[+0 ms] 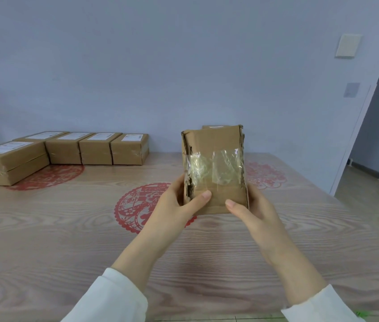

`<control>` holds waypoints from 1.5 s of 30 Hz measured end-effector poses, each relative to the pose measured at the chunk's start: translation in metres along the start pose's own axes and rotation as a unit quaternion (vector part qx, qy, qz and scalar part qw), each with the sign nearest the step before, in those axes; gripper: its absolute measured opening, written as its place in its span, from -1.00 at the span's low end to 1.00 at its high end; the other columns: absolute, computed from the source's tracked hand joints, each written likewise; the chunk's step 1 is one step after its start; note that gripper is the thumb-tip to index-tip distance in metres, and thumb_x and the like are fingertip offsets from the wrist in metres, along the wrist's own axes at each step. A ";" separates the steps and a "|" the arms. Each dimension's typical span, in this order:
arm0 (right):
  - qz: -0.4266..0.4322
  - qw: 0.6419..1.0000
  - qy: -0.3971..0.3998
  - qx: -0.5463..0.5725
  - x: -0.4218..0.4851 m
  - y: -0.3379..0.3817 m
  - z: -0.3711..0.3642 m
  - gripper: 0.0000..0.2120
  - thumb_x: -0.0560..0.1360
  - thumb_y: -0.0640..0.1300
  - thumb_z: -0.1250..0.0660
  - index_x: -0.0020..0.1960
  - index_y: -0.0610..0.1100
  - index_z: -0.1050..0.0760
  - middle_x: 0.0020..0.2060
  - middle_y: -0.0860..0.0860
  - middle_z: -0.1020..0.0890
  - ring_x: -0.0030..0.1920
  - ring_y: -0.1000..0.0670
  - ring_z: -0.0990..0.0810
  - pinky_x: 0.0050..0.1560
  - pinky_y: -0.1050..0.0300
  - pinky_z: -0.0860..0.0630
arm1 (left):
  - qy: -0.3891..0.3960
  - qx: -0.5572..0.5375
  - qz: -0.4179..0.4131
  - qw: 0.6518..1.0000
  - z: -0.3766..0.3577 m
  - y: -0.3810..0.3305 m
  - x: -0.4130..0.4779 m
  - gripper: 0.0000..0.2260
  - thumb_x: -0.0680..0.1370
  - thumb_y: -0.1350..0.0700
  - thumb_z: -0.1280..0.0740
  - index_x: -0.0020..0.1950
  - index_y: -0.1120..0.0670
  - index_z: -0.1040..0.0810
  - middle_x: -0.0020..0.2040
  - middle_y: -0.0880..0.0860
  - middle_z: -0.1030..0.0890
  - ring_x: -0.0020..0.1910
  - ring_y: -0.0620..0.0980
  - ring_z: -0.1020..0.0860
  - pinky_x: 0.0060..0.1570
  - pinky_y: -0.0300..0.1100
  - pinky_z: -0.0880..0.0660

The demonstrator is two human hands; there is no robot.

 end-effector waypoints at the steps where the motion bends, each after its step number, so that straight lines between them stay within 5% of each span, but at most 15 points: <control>1: -0.001 1.000 0.000 -0.001 0.000 0.000 0.000 -0.41 0.33 0.00 -0.40 0.33 -0.10 -0.42 0.16 0.06 -0.62 0.18 0.11 -0.57 0.16 0.22 -0.49 | 0.005 0.006 0.000 1.000 0.000 0.001 0.000 -0.59 0.42 -0.06 -0.38 0.26 -0.06 -0.48 0.00 -0.23 -0.65 -0.01 -0.34 -0.58 -0.09 -0.52 -0.45; 6: -0.009 1.000 -0.014 -0.025 -0.002 -0.002 0.001 -0.38 0.37 0.13 -0.43 0.35 -0.09 -0.40 0.18 0.07 -0.60 0.18 0.14 -0.56 0.27 0.09 -0.47 | 0.010 0.025 -0.005 1.000 -0.001 0.004 0.000 -0.53 0.39 -0.13 -0.36 0.29 -0.11 -0.43 0.09 -0.23 -0.62 0.06 -0.33 -0.56 0.05 -0.42 -0.48; 11: -0.009 0.997 0.010 -0.071 -0.004 -0.003 -0.003 -0.42 0.43 0.00 -0.43 0.39 -0.06 -0.35 0.25 0.10 -0.54 0.24 0.17 -0.52 0.28 0.17 -0.45 | -0.026 -0.011 0.016 0.999 0.004 0.013 -0.001 -0.61 0.30 -0.15 -0.38 0.09 -0.13 -0.46 -0.02 -0.18 -0.63 -0.11 -0.32 -0.60 -0.19 -0.46 -0.49; 15: -0.014 0.996 -0.030 -0.087 -0.005 0.001 -0.003 -0.52 0.29 0.20 -0.33 0.17 0.12 -0.42 0.08 0.20 -0.58 0.06 0.34 -0.54 0.08 0.43 -0.46 | -0.021 0.007 0.022 1.000 0.003 0.016 -0.001 -0.38 0.27 -0.19 -0.40 0.28 -0.03 -0.43 0.09 -0.15 -0.61 0.04 -0.25 -0.59 0.12 -0.23 -0.53; 21: -0.012 0.995 -0.029 -0.092 -0.006 -0.002 -0.007 -0.68 0.46 -0.05 -0.37 0.20 0.03 -0.43 0.07 0.16 -0.59 0.05 0.29 -0.55 0.03 0.45 -0.46 | -0.043 0.018 0.025 0.999 0.007 0.018 -0.003 -0.40 0.26 -0.25 -0.34 0.25 -0.05 -0.42 0.07 -0.15 -0.59 0.08 -0.15 -0.57 0.13 -0.11 -0.54; 27: -0.029 0.996 -0.062 -0.065 -0.009 -0.003 -0.004 -0.60 0.28 0.20 -0.29 0.08 0.09 -0.43 0.01 0.17 -0.60 -0.02 0.32 -0.56 -0.04 0.46 -0.48 | -0.018 0.038 0.016 0.999 -0.001 0.019 -0.005 -0.47 0.33 -0.18 -0.34 0.26 -0.11 -0.37 0.11 -0.23 -0.55 0.05 -0.37 -0.51 -0.05 -0.49 -0.46; 32: -0.010 0.996 -0.054 -0.077 -0.009 -0.003 -0.007 -0.65 0.30 0.17 -0.28 0.05 0.10 -0.42 -0.01 0.16 -0.61 0.01 0.30 -0.57 -0.05 0.46 -0.46 | -0.032 0.046 -0.008 0.998 0.003 0.014 -0.003 -0.23 0.31 -0.24 -0.34 0.47 -0.01 -0.26 0.28 -0.17 -0.50 0.23 -0.29 -0.46 0.14 -0.42 -0.43; 35: -0.006 0.996 -0.050 -0.067 -0.009 -0.001 -0.008 -0.57 0.29 0.17 -0.30 0.12 0.08 -0.42 0.03 0.17 -0.60 0.04 0.28 -0.57 -0.04 0.45 -0.48 | -0.028 0.038 -0.030 0.998 0.002 0.007 -0.005 -0.35 0.36 -0.17 -0.32 0.42 -0.02 -0.33 0.12 -0.29 -0.53 0.01 -0.49 -0.49 -0.07 -0.56 -0.42; 39: 0.004 0.997 -0.061 -0.054 -0.008 0.003 -0.006 -0.51 0.29 0.14 -0.32 0.19 0.06 -0.39 0.03 0.20 -0.58 -0.01 0.37 -0.55 -0.11 0.49 -0.46 | -0.018 0.046 -0.037 0.998 -0.001 0.009 -0.004 -0.35 0.36 -0.13 -0.34 0.43 0.01 -0.32 0.13 -0.22 -0.55 -0.06 -0.41 -0.53 -0.19 -0.49 -0.46; 43: 0.008 0.996 -0.057 -0.075 -0.008 0.000 -0.006 -0.62 0.32 0.13 -0.29 0.11 0.11 -0.39 0.00 0.21 -0.57 -0.04 0.38 -0.54 -0.10 0.50 -0.45 | -0.029 0.042 -0.020 0.999 0.003 0.013 -0.003 -0.17 0.31 -0.19 -0.38 0.52 -0.01 -0.18 0.32 -0.16 -0.49 0.26 -0.22 -0.48 0.13 -0.20 -0.52; 45: 0.007 0.996 -0.052 -0.075 -0.009 -0.002 -0.006 -0.64 0.30 0.12 -0.31 0.08 0.14 -0.39 0.00 0.19 -0.59 -0.02 0.34 -0.56 -0.07 0.45 -0.48 | -0.036 0.027 -0.024 0.999 0.005 0.011 -0.003 -0.11 0.31 -0.17 -0.40 0.55 -0.01 -0.10 0.36 -0.16 -0.44 0.30 -0.27 -0.42 0.25 -0.22 -0.46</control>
Point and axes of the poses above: each hand's wrist, its own x-axis towards the middle knuckle, its own z-axis out of the back of the hand, y = z × x, the point moved 9 cm from there along x, towards the middle knuckle
